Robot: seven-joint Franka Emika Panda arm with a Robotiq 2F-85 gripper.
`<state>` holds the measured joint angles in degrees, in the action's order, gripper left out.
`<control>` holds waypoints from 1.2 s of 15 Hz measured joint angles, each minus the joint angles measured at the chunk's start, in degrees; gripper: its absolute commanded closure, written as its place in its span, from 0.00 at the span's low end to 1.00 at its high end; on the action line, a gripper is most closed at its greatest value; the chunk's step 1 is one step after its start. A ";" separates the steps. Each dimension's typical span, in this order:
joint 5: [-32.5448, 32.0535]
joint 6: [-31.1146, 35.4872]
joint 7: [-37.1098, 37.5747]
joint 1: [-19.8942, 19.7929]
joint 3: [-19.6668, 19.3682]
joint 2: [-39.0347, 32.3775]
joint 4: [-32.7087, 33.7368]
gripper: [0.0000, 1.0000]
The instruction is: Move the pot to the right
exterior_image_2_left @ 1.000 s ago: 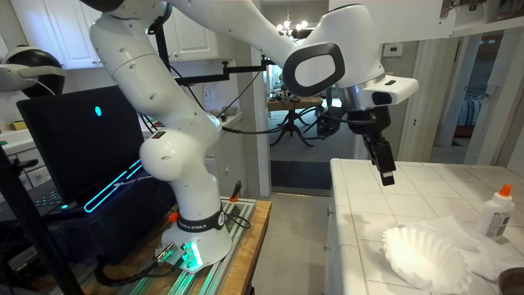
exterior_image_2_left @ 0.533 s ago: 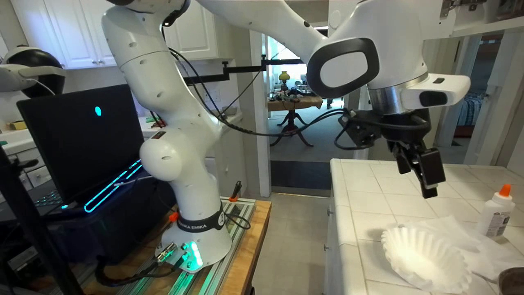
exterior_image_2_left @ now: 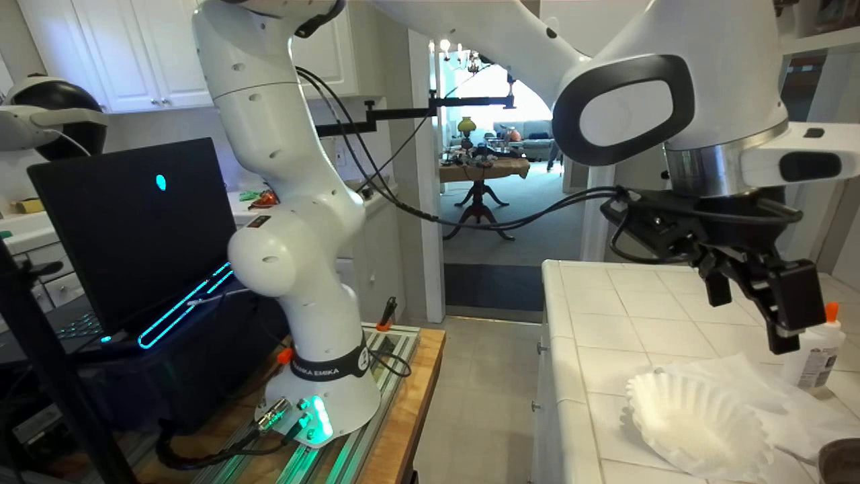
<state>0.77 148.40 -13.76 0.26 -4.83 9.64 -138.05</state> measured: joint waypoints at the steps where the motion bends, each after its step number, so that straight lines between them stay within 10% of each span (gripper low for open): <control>1: -0.01 0.11 0.39 -0.42 0.00 -1.30 0.71 0.00; 18: 1.11 1.91 -9.23 -4.20 1.43 -19.50 13.12 0.00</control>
<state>1.88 150.30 -23.00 -3.94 -3.40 -9.86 -124.93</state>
